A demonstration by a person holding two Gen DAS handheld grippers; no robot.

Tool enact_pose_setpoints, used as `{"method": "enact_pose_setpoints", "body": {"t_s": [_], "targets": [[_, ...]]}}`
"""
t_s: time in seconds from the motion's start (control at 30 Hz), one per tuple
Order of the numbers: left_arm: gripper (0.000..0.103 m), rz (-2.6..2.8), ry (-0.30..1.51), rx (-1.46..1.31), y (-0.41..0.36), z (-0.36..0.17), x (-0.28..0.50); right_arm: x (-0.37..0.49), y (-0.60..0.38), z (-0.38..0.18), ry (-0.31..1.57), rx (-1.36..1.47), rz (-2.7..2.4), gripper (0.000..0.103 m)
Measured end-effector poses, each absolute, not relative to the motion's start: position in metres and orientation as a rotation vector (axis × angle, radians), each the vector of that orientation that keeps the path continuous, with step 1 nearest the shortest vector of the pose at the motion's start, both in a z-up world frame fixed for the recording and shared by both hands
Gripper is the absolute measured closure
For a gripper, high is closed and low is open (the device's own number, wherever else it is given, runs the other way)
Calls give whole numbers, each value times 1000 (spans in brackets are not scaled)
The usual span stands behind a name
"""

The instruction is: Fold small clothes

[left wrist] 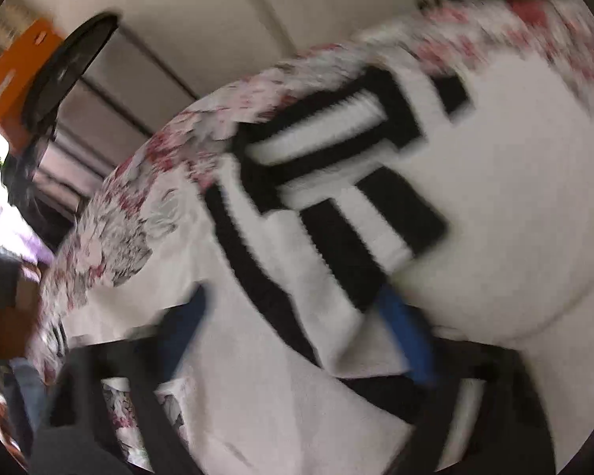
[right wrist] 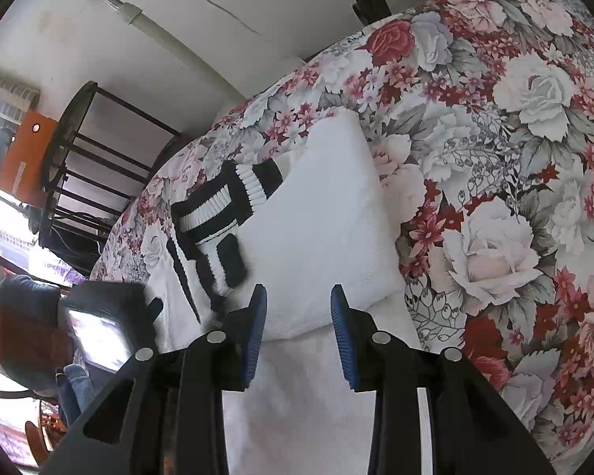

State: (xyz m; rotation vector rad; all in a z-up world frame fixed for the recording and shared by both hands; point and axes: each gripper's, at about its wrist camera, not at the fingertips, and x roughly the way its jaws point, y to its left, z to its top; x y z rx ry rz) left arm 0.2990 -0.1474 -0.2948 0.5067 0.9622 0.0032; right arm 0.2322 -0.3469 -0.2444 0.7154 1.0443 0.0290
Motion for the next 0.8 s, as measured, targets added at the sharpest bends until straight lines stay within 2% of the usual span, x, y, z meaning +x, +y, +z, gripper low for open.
{"method": "enact_pose_setpoints", "body": {"t_s": [0.03, 0.13, 0.2, 0.3, 0.4, 0.43, 0.47, 0.57, 0.6, 0.67, 0.73, 0.8], "targets": [[52, -6, 993, 403, -132, -288, 305, 233, -346, -244, 1040, 711, 28, 72], [67, 38, 1090, 132, -81, -286, 319, 235, -344, -245, 1039, 695, 22, 76], [72, 85, 1166, -37, -46, -294, 321, 237, -342, -247, 1044, 675, 9, 76], [71, 78, 1237, -291, -8, -310, 311, 241, -339, -253, 1057, 648, -12, 76], [61, 55, 1253, -359, -2, -317, 300, 245, -338, -259, 1062, 641, -29, 76], [54, 52, 1242, -351, -5, -314, 298, 246, -337, -261, 1061, 638, -31, 77], [46, 48, 1221, -330, -9, -309, 298, 248, -337, -263, 1057, 636, -29, 78], [36, 93, 1096, -206, -20, -289, 300, 253, -335, -270, 1055, 617, -20, 82], [33, 120, 1065, -175, -22, -285, 300, 256, -335, -279, 1076, 605, -29, 86], [18, 154, 1050, -122, -27, -286, 309, 260, -340, -299, 1141, 604, -62, 102], [15, 163, 1167, -20, -28, -307, 332, 257, -353, -315, 1155, 702, -68, 103], [16, 155, 1173, -124, -16, -308, 334, 257, -356, -311, 1152, 726, -67, 103]]}}
